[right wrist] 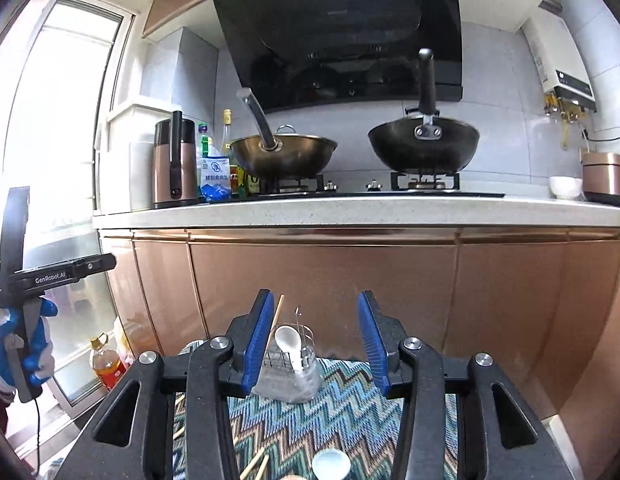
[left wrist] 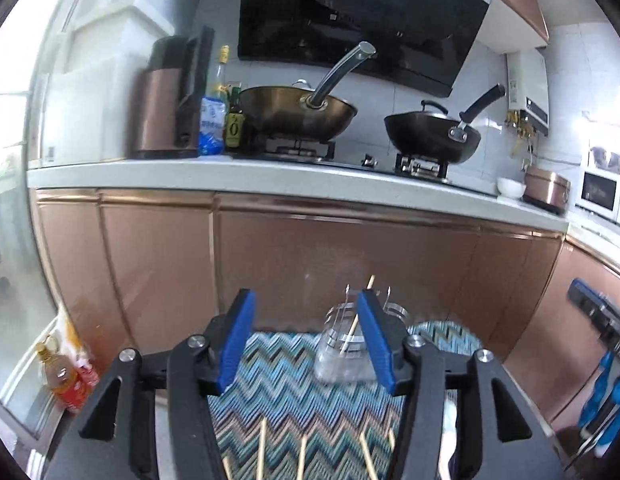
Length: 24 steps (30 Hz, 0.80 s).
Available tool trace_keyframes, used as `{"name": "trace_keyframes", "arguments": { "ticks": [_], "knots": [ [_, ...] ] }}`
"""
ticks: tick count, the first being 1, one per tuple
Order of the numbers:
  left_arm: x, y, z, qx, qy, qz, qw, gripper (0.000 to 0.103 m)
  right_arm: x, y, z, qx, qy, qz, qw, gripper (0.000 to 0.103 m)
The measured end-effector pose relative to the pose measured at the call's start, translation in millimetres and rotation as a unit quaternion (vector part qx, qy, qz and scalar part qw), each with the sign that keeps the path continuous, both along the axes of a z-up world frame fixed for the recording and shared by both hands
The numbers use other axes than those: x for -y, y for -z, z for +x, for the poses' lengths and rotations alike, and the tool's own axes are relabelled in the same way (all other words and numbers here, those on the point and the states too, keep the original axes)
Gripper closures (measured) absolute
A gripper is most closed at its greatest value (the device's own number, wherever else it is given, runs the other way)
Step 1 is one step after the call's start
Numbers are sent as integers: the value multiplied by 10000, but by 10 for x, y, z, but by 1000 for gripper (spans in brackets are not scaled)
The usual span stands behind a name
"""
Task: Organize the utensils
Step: 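Open both tools above the holder and pull them back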
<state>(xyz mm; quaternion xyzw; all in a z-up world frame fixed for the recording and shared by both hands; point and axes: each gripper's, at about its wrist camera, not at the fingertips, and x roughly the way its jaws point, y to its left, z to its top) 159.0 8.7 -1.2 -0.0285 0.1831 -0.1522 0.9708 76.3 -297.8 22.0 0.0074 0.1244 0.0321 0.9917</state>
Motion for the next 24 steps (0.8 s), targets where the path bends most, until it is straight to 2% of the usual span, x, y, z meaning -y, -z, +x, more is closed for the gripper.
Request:
{"name": "trace_keyframes", "arguments": {
  "ticks": [2,5,10,14,20,24],
  "knots": [
    [-79,32,-109,-146,22,75,9999,51,23,-40,-148,-58,-10,-46,10000,60],
    [-148,129,-248,-415,6,401,9983,51,80,-36,-303,-182,-17,-66,9998,60],
    [-198,420,-337,-907,37,707,9934,51,217,118,-428,-594,55,-104,9982,60],
    [-236,745,-271,-1482,71,726,9863,51,384,349,-406,-1071,57,38,9942,60],
    [-169,1138,-148,-2014,168,790,9762,51,497,752,-272,-1754,-32,45,9845,61],
    [-98,1388,31,-2424,209,881,9659,51,507,1028,-104,-2165,-125,87,9762,65]
  ]
}}
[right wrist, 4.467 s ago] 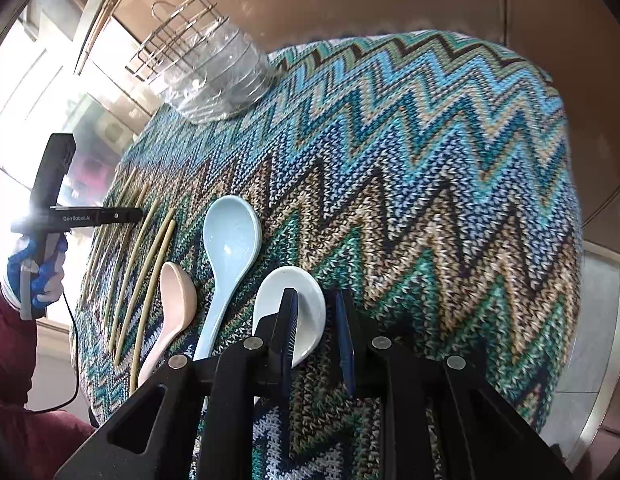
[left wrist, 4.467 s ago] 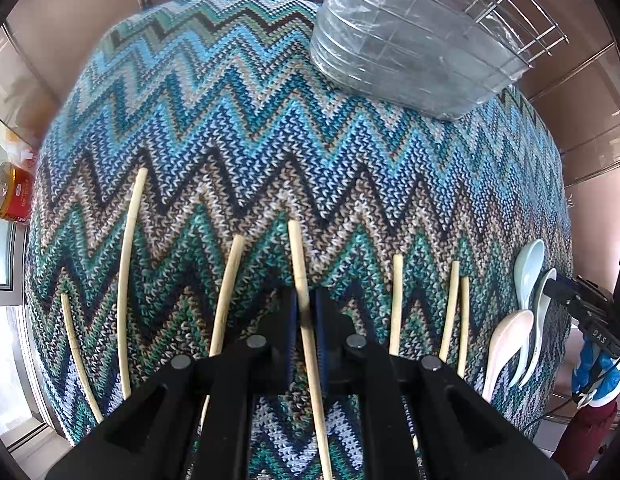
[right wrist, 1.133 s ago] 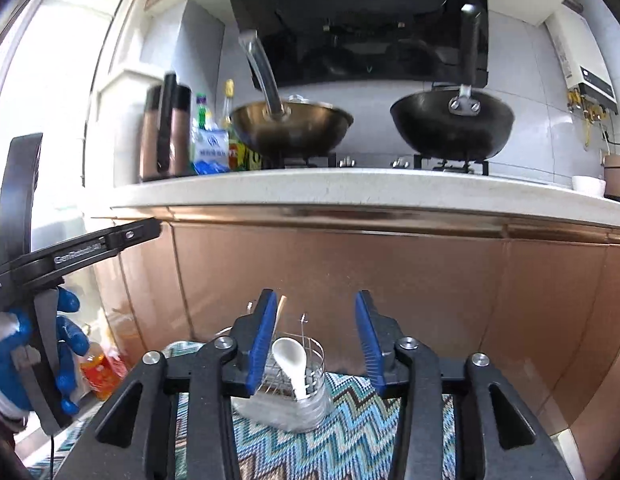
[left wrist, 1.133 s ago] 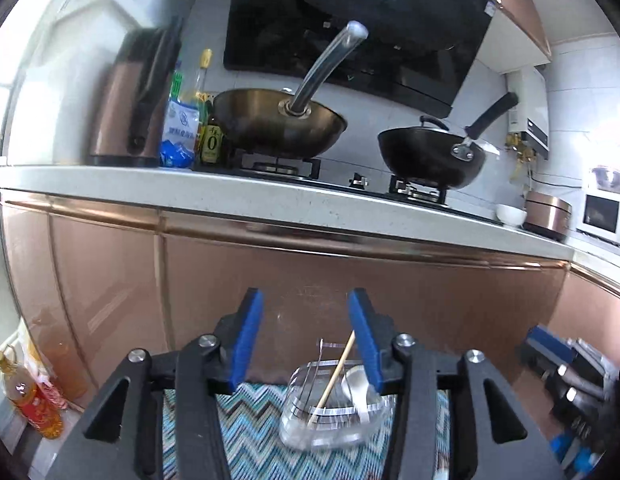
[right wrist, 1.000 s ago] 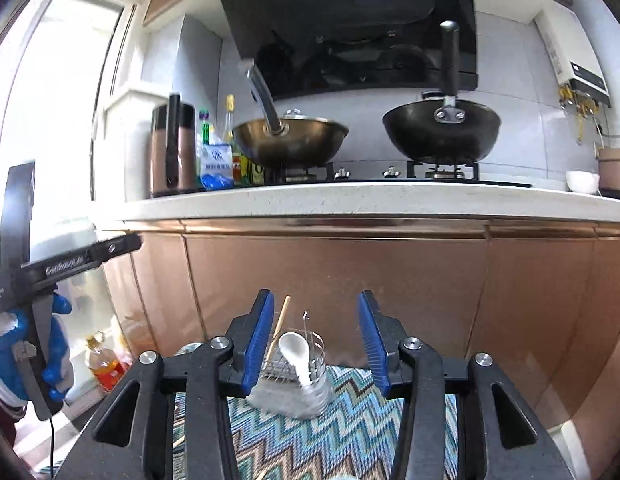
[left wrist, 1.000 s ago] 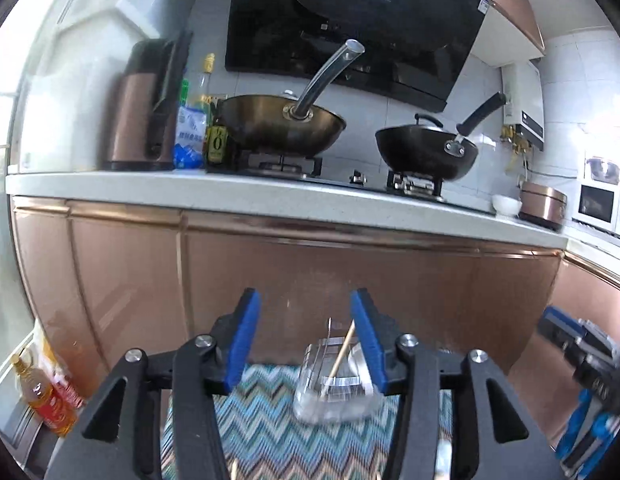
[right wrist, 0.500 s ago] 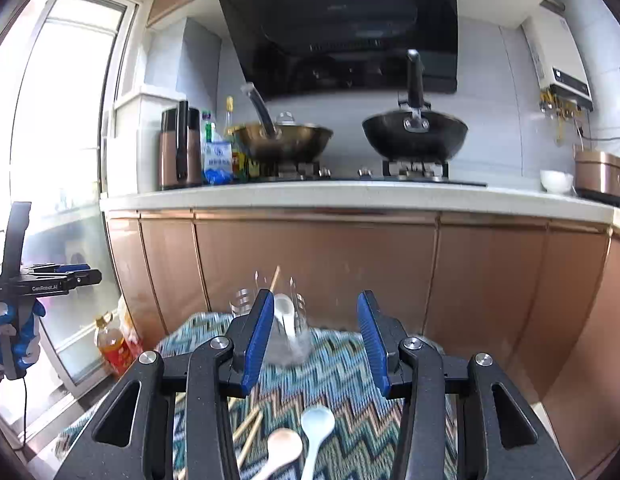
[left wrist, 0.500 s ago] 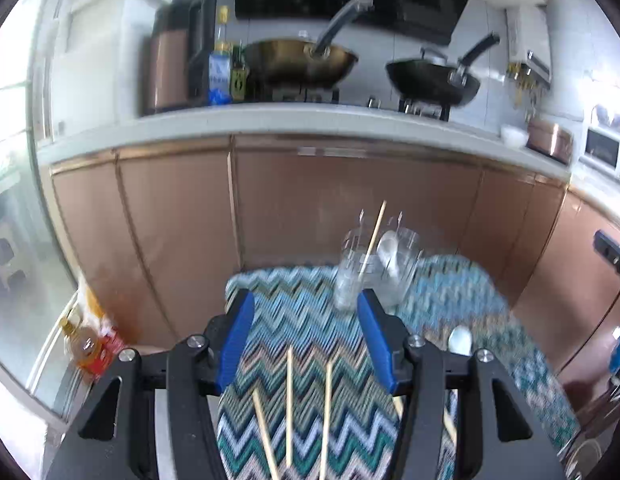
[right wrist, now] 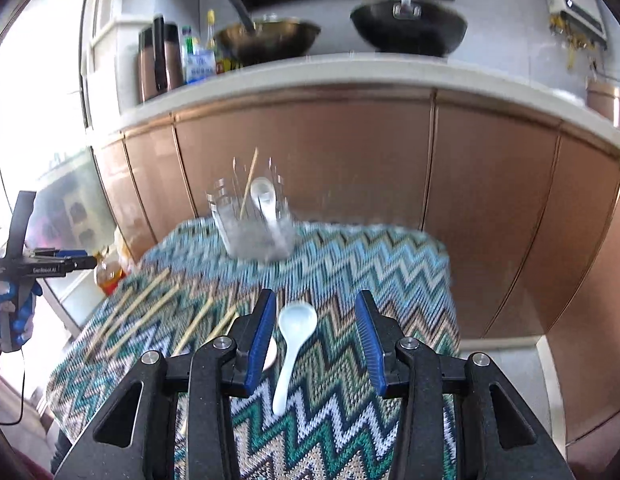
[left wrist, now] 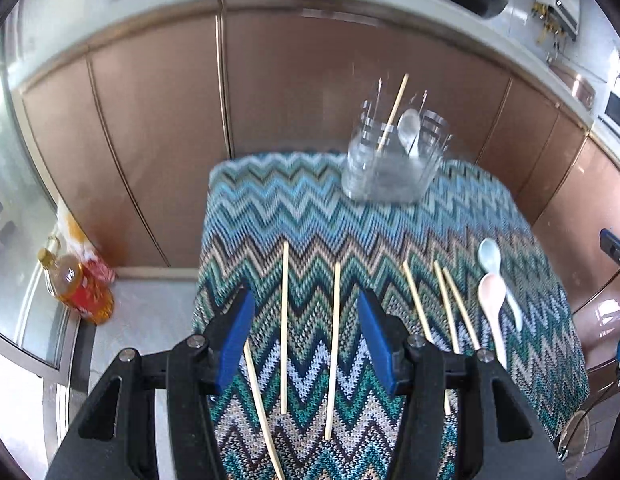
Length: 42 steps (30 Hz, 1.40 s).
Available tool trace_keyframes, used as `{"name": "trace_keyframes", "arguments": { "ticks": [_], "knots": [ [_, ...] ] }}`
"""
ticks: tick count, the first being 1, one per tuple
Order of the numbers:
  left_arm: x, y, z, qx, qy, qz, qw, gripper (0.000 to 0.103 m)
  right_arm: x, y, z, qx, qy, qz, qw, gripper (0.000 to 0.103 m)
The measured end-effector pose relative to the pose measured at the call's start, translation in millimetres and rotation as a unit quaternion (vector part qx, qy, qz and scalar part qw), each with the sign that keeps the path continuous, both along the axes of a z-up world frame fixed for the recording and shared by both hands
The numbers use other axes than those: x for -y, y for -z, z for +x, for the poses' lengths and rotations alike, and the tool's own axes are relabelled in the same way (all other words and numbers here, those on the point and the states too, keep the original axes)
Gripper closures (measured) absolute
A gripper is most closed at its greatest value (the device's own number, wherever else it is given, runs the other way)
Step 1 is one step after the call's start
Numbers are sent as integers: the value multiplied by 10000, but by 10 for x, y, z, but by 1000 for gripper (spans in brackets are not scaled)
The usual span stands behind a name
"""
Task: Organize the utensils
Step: 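Open both tools above the holder and pull them back, then grasp another chopstick with the left tool while the right tool grasps the pink spoon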
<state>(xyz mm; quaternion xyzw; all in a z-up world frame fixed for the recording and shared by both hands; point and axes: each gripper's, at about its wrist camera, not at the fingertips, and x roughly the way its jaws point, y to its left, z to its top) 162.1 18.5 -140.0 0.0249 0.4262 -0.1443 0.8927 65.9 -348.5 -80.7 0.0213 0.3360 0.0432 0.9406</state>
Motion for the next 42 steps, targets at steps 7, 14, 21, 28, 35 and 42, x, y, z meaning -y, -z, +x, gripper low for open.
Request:
{"name": "trace_keyframes", "arguments": {
  "ticks": [7,14,21,28,35,42],
  "knots": [
    [20,335,396,-655,-12,19,9978,52,-85,633,313,-995,-605,659,9910,80],
    [32,592,721,-1192,39,-61,9928,53,-174,997,562,-1532,-994,1121,9768,86],
    [128,739,910,-1392,191,137,9900,53,-268,1155,741,-1775,-1255,1059,9703,86],
    [218,862,1085,-1600,267,275,9864,53,-256,1287,877,-1908,-1315,1123,9663,85],
    [252,991,1214,-1827,235,383,9821,53,-250,1346,986,-2035,-1442,1181,9612,85],
    [261,1040,1335,-1953,189,522,9792,68,-319,1395,1048,-2143,-1593,1133,9570,85]
  ]
}}
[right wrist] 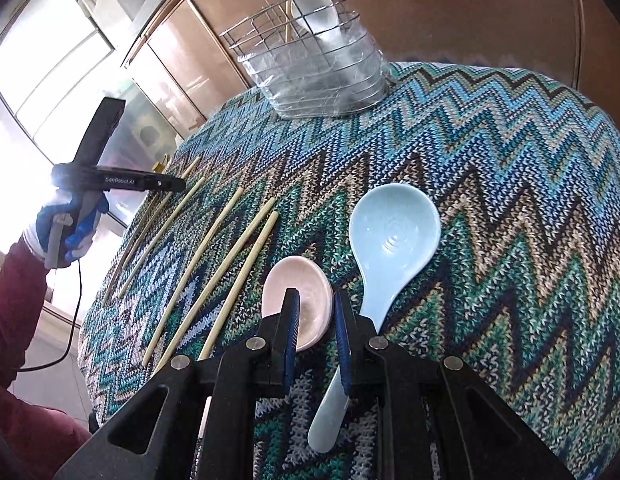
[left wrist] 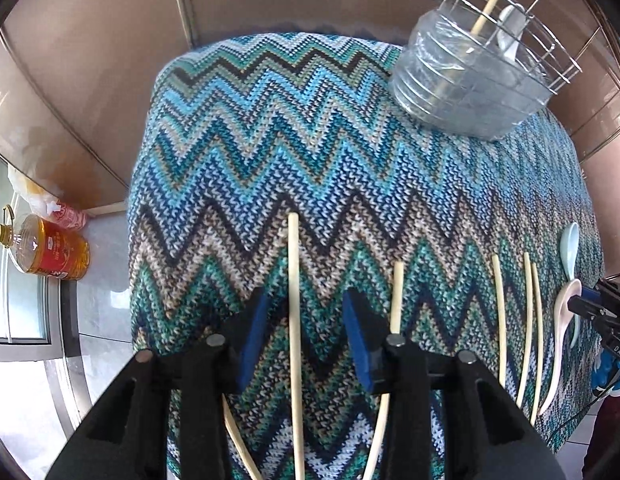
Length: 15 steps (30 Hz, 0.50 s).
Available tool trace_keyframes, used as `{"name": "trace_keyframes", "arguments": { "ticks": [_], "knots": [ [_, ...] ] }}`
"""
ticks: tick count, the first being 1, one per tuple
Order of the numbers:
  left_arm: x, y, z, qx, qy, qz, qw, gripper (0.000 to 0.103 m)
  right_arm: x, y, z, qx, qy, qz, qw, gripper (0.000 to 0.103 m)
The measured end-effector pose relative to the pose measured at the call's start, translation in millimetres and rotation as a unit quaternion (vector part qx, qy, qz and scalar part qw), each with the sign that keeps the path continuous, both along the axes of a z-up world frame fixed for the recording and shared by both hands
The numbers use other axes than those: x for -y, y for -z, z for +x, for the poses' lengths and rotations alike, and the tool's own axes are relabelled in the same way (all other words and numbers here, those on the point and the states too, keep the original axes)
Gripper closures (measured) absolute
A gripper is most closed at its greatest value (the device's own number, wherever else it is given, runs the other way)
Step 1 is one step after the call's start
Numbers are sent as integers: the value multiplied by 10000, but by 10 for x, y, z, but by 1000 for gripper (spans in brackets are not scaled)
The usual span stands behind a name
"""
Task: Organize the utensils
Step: 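Grasp another chopstick with the left tool while the right tool grasps the pink spoon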
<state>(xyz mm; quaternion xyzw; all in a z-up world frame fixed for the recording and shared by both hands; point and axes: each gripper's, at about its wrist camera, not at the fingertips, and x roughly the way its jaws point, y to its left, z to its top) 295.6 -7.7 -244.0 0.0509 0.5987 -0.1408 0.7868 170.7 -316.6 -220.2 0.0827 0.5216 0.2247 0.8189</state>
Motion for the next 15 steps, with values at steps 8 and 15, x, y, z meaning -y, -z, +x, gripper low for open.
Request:
{"name": "trace_keyframes", "arguments": {
  "ticks": [8,15],
  "knots": [
    [65,22,203,-245,91,201,9995,82,-44,50,137,-218,-171,64,9996,85],
    [82,91,269,-411,-5,192,9990,93,-57,118,294,-518,-336,161,9980,89]
  ]
}}
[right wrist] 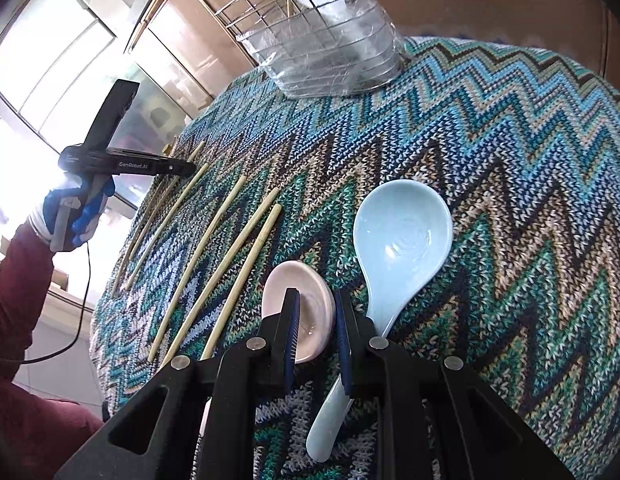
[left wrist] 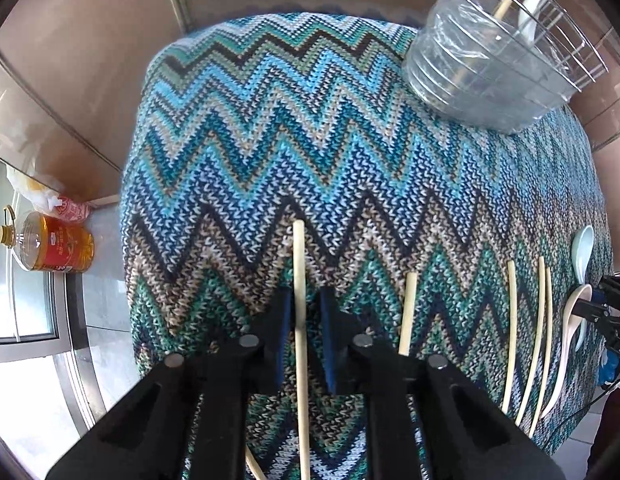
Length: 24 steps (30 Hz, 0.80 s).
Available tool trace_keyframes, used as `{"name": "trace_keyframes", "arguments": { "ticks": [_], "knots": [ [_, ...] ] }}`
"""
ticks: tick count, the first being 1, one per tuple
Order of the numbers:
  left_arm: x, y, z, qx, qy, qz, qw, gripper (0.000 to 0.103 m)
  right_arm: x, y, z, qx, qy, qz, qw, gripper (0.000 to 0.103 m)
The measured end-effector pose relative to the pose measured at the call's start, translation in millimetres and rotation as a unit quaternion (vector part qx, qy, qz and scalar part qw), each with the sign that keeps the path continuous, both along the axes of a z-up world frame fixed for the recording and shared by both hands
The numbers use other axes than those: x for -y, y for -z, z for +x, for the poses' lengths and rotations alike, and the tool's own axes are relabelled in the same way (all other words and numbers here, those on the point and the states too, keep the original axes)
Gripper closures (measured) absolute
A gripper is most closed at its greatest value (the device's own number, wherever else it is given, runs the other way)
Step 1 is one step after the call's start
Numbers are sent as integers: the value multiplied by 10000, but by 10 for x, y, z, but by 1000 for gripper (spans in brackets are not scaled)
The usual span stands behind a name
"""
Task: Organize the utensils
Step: 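Grasp another chopstick with the left tool while the right tool grasps the pink spoon, then carry the chopstick into the holder with the left tool while the right tool carries the pink spoon there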
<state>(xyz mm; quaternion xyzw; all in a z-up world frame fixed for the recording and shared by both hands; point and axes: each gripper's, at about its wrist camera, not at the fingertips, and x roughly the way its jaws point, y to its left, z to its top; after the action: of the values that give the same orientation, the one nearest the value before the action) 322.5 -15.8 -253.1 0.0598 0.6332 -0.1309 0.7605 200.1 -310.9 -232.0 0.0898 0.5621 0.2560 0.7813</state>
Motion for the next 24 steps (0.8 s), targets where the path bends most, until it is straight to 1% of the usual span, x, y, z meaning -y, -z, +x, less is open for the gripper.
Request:
{"name": "trace_keyframes", "arguments": {
  "ticks": [3,8,12,17,20,24],
  "knots": [
    [-22,45,-28,30,-88,-77,9999,98,-31,10,66,-54,-103,-9,9999,92],
    [-96,-10,-95,211,-205,-194,9994,99,-57,-57,34,61,-167,-90,9998,93],
    [-148,-208,-168,544,-284,-387,9974,99,-81,-186,-11,310,-89,-207,9993,93],
    [-221,-504,-320,999,-350,-564,9928,99,-162,-475,-174,799,20,-449,9958,94],
    [-228,-682,-500,1315,-350,-641,9886,99,-208,-646,-310,1063,109,-583,9926,94],
    [-178,-967,-693,1714,-383,-852,9808,99,-223,-912,-457,1435,296,-733,9865,94]
  ]
}}
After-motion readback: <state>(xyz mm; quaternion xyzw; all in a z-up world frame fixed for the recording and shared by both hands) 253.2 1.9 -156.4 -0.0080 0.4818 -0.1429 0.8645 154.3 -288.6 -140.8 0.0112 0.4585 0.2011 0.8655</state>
